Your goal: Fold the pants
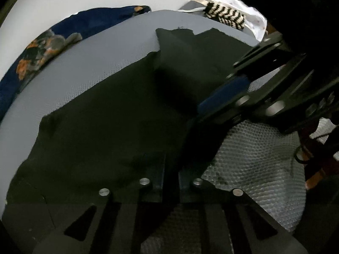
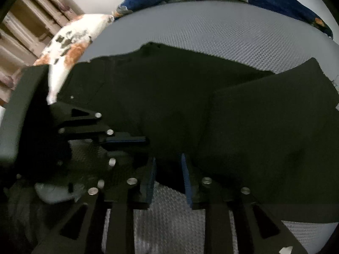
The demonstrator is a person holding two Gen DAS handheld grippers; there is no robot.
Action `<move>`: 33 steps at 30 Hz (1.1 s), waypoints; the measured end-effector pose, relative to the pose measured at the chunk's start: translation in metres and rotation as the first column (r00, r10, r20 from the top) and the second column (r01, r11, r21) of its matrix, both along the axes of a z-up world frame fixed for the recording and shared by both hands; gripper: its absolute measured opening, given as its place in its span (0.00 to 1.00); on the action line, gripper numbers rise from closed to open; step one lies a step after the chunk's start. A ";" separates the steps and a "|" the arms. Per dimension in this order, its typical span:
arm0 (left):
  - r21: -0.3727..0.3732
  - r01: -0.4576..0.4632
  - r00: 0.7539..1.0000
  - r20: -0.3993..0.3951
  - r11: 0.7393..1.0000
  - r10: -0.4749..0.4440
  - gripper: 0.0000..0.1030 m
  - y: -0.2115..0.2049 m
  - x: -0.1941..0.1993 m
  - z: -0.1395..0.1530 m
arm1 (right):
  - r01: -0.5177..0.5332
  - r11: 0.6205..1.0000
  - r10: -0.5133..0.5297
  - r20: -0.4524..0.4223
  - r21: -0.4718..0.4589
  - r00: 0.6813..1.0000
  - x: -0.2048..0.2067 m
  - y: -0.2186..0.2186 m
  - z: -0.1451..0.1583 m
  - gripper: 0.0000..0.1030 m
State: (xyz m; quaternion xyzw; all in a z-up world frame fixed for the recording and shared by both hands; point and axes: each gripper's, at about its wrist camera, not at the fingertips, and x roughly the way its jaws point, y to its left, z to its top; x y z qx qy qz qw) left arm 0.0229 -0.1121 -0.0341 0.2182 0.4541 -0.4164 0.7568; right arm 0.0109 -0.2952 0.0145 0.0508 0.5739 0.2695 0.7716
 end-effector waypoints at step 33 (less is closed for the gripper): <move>-0.058 -0.115 0.987 -0.117 0.992 0.107 0.08 0.009 0.019 0.005 | 0.731 0.652 -0.739 -0.046 0.204 0.672 0.116 -0.261 -0.047 0.04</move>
